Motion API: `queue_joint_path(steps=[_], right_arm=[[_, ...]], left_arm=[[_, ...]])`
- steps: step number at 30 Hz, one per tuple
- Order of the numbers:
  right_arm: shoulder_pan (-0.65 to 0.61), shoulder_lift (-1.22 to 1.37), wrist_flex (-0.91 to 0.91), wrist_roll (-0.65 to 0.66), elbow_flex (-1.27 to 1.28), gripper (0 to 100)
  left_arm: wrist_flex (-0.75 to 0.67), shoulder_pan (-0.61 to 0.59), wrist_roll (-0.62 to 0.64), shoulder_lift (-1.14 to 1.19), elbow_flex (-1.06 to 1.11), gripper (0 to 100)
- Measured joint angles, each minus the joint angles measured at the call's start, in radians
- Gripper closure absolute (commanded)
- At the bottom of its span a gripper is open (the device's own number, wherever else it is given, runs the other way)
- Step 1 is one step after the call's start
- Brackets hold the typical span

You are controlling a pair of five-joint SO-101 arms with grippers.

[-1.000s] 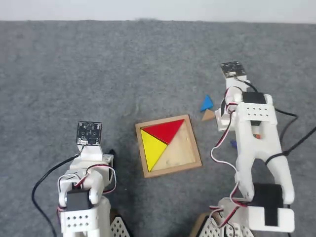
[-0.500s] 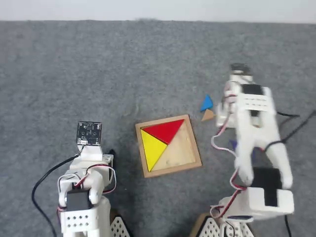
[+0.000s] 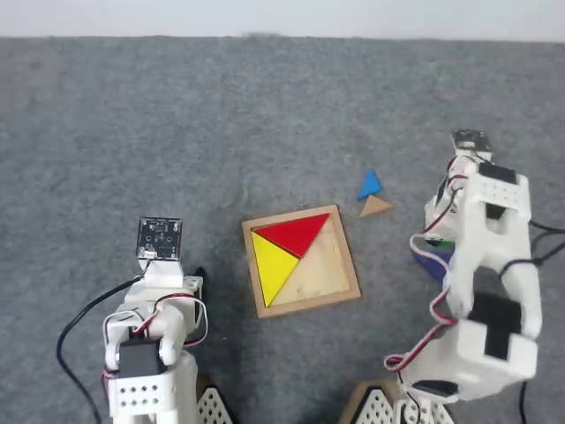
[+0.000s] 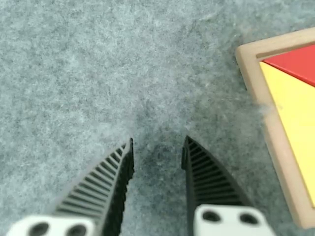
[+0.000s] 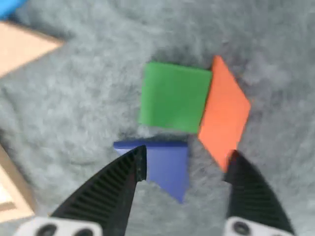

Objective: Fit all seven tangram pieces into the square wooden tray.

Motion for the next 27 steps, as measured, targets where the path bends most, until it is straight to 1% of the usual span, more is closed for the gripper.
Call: queue_joint_path(steps=[2, 4, 7, 10, 13, 20, 27], right_arm=[[0.003, 0.052, 0.038, 0.107, -0.064, 64.8], [0.012, 0.114, 0.063, 0.180, -0.124, 64.8], [0.048, 0.212, 0.069, 0.233, -0.199, 64.8], [0.055, 0.299, 0.072, 0.273, -0.242, 64.9], [0.052, 0.353, 0.063, 0.288, -0.256, 66.5], [0.066, 0.370, 0.040, 0.293, -0.293, 84.6], [0.081, 0.368, 0.031, 0.279, -0.307, 94.4]], left_arm=[[0.000, 0.000, 0.000, 0.000, 0.000, 85], [0.000, 0.000, 0.000, 0.000, 0.000, 85], [0.000, 0.000, 0.000, 0.000, 0.000, 85], [0.000, 0.000, 0.000, 0.000, 0.000, 85], [0.000, 0.000, 0.000, 0.000, 0.000, 85], [0.000, 0.000, 0.000, 0.000, 0.000, 85], [0.000, 0.000, 0.000, 0.000, 0.000, 85]])
